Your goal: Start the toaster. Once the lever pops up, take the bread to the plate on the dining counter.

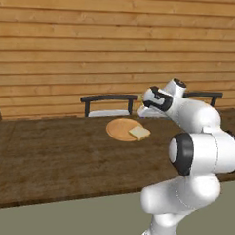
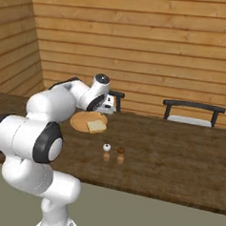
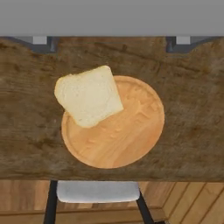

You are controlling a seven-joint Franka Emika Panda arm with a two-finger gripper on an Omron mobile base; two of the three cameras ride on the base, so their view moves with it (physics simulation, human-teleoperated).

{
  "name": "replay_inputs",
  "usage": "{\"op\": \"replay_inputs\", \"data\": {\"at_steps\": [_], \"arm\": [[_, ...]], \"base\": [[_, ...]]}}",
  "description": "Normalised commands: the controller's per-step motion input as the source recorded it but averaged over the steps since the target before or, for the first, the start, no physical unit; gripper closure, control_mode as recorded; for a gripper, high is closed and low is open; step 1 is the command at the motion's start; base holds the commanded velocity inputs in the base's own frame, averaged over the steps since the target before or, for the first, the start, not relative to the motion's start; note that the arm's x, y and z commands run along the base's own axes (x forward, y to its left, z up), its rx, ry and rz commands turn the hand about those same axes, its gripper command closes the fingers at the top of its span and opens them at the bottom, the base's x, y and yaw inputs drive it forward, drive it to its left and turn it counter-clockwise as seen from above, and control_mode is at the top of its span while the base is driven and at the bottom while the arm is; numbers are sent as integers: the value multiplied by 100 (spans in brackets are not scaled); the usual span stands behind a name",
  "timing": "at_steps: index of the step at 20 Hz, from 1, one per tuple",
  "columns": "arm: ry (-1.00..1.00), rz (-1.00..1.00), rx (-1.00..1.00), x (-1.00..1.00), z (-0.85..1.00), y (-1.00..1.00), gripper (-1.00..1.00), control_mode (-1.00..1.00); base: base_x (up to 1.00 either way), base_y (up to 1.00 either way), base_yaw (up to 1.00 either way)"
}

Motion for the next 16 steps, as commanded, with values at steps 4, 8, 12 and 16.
{"op": "replay_inputs", "data": {"at_steps": [4,8,12,16], "arm": [[0,-19,-14,-60,39,2,-100,-100],[1,-17,-14,-14,37,9,-100,-100],[3,-13,-9,-8,50,0,-100,-100],[13,-4,-10,-41,82,0,-100,-100]], "base": [[0,0,0],[0,0,0],[0,0,0],[0,0,0]]}}
